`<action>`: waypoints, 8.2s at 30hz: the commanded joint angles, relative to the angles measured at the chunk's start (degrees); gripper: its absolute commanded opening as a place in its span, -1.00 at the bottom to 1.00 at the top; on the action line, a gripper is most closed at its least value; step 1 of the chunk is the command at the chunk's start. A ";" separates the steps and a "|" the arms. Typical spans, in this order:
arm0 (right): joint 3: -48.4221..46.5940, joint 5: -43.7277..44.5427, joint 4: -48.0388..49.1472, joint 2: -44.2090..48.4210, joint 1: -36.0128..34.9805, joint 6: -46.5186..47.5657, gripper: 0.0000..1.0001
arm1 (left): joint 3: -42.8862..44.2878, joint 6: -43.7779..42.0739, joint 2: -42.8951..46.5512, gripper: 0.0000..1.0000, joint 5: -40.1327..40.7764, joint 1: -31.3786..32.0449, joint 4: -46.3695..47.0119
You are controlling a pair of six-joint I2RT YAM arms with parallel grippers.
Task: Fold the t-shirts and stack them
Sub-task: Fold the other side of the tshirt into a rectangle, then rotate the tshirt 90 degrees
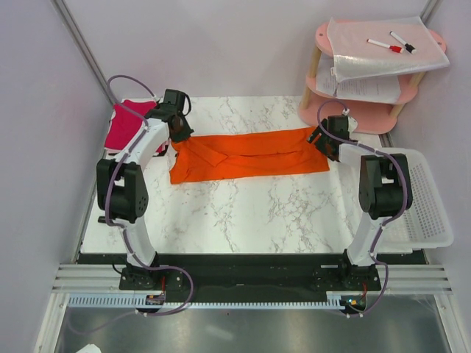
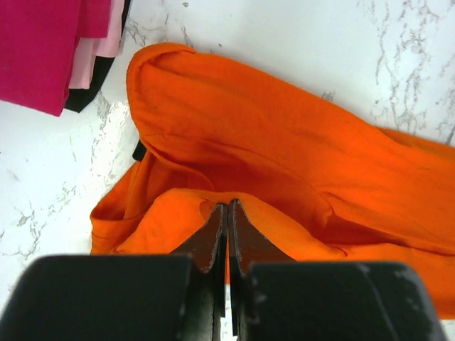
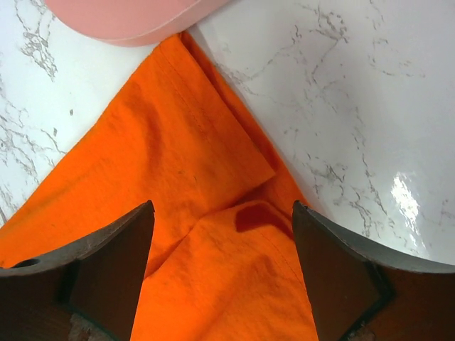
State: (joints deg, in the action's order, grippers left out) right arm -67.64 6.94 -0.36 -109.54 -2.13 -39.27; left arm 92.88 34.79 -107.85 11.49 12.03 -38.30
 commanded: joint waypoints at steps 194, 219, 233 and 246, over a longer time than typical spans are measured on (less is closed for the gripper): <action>-8.48 5.02 -36.90 -0.87 -21.68 20.72 -1.00 | 4.21 -5.34 -17.12 -0.96 5.56 6.25 -0.09; -22.10 -4.49 -30.85 5.30 -37.77 20.28 -1.00 | -5.93 -5.26 2.37 -0.96 -22.81 7.56 15.09; -40.03 2.90 -19.69 -16.23 -31.18 23.97 -1.00 | -34.06 6.68 12.49 -0.96 -28.18 21.27 24.15; -46.80 5.54 -20.64 -29.24 -27.67 22.75 -1.00 | -46.73 9.78 14.86 -0.96 -28.80 25.50 22.94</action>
State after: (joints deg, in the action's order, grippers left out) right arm -111.94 10.22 -19.27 -135.61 -31.16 -16.45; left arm 48.84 43.27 -96.64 -18.11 37.45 -13.69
